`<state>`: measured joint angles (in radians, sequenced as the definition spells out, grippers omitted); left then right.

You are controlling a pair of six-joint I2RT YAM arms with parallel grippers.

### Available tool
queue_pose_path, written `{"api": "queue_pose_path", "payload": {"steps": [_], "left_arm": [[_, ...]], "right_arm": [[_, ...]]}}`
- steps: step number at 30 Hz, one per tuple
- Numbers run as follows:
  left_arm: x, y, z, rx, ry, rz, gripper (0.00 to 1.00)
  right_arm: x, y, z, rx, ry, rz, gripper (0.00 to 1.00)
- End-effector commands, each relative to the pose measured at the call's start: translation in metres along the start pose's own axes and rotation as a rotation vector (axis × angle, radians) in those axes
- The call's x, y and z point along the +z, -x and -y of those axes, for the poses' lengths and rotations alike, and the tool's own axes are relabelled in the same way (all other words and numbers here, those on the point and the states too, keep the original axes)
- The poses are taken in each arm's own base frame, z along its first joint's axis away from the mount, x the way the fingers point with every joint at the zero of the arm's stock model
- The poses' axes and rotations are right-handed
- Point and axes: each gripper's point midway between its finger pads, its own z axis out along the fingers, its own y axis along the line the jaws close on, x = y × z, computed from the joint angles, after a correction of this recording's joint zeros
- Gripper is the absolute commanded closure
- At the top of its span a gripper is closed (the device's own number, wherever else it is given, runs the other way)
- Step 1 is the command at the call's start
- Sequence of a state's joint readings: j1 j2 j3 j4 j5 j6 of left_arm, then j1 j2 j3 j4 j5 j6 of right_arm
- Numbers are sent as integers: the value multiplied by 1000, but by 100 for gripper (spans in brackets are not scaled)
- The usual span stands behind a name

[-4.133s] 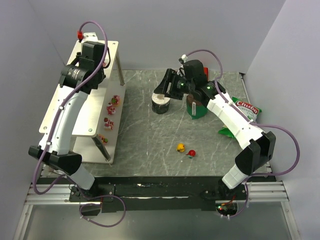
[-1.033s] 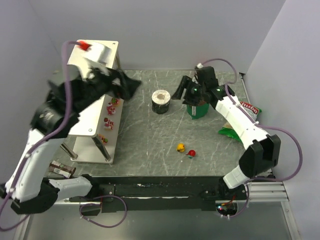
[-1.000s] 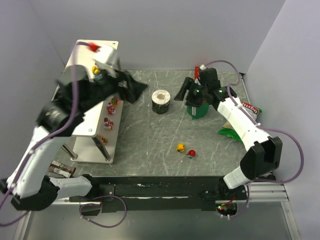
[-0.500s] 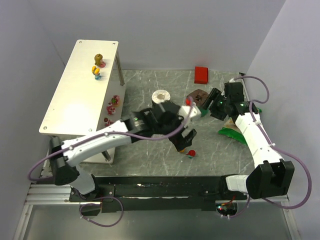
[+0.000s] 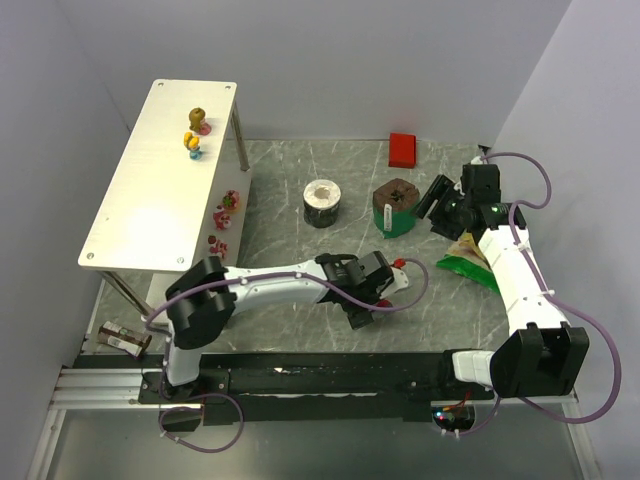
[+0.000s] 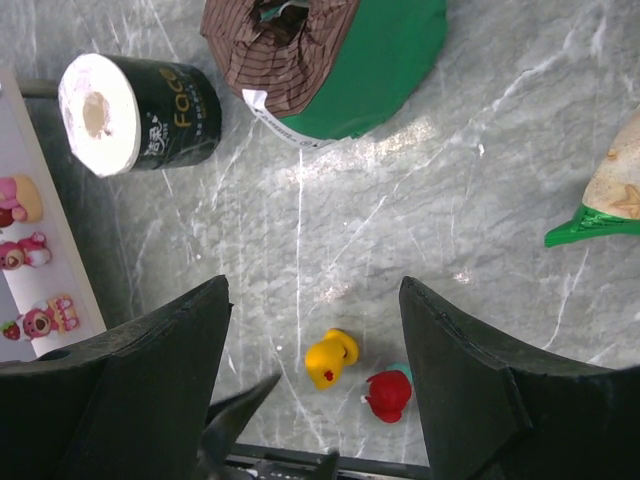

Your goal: Place and organize the plastic toys onto the shelf

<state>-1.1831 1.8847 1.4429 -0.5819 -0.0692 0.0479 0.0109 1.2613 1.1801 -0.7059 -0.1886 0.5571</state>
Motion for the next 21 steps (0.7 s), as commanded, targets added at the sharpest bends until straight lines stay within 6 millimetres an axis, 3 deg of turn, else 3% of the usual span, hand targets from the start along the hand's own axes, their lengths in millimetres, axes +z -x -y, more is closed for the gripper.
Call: {"api": "queue_pose_path", "payload": {"steps": [1, 14, 21], "left_arm": [[16, 15, -17, 27, 96, 23, 7], [38, 21, -27, 36, 164, 45, 7], [46, 24, -20, 38, 110, 57, 15]], "right_arm": [[-11, 9, -9, -16, 37, 31, 24], [-10, 15, -4, -13, 32, 35, 25], [-12, 19, -3, -11, 28, 40, 25]]}}
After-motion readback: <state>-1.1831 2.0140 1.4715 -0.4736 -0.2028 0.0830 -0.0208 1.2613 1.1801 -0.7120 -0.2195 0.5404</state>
